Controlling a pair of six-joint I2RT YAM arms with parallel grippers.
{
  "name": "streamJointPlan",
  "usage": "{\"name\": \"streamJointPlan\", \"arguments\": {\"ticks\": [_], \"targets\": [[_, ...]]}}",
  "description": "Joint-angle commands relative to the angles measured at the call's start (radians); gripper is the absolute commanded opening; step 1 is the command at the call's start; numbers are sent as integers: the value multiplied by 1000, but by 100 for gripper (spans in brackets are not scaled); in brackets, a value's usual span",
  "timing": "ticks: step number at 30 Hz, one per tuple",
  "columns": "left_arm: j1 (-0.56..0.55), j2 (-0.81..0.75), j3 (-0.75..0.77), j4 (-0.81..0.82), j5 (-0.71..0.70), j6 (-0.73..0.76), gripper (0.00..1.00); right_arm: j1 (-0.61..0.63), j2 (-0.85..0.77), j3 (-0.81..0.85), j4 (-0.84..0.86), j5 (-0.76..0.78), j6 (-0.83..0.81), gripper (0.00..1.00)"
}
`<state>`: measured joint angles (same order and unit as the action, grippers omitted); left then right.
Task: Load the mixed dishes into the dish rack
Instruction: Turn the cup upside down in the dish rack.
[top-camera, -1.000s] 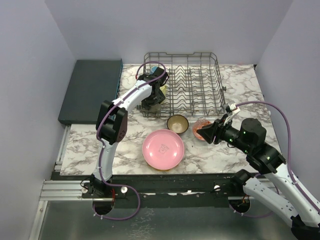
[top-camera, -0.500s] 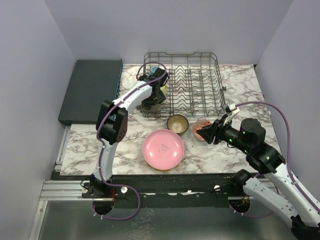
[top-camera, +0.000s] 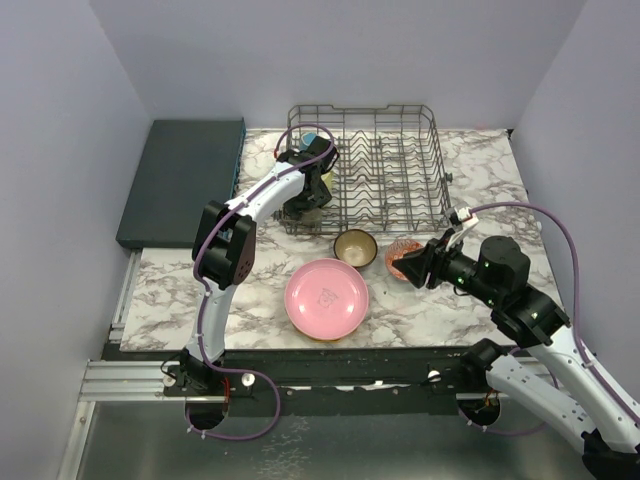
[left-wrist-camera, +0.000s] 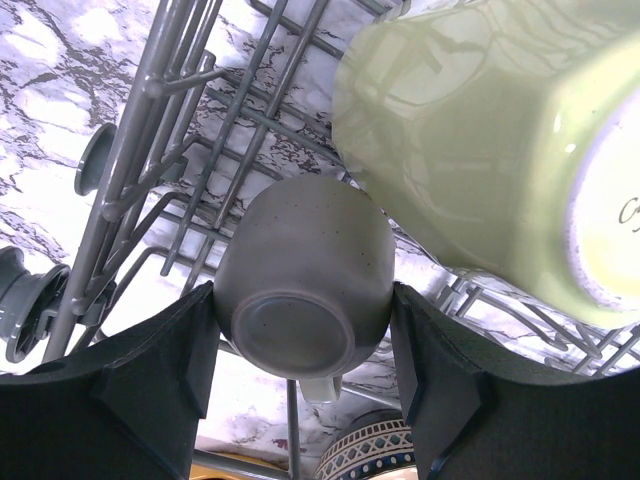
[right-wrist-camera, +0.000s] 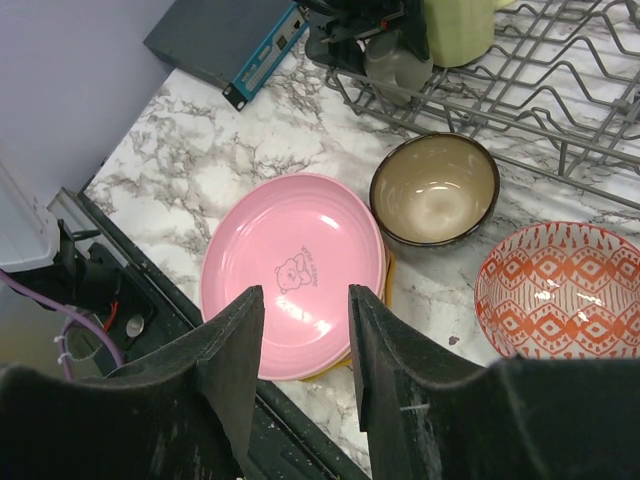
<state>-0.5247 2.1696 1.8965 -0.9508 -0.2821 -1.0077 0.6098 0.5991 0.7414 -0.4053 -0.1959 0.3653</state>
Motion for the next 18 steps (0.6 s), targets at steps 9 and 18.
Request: {"name": "streamJointPlan", "arguments": {"ticks": [9, 18], "targets": [[2, -9, -42, -77, -28, 27, 60, 7, 12, -8, 10, -15, 3, 46], [2, -21, -61, -80, -29, 35, 71, 7, 27, -8, 20, -18, 2, 48]]}}
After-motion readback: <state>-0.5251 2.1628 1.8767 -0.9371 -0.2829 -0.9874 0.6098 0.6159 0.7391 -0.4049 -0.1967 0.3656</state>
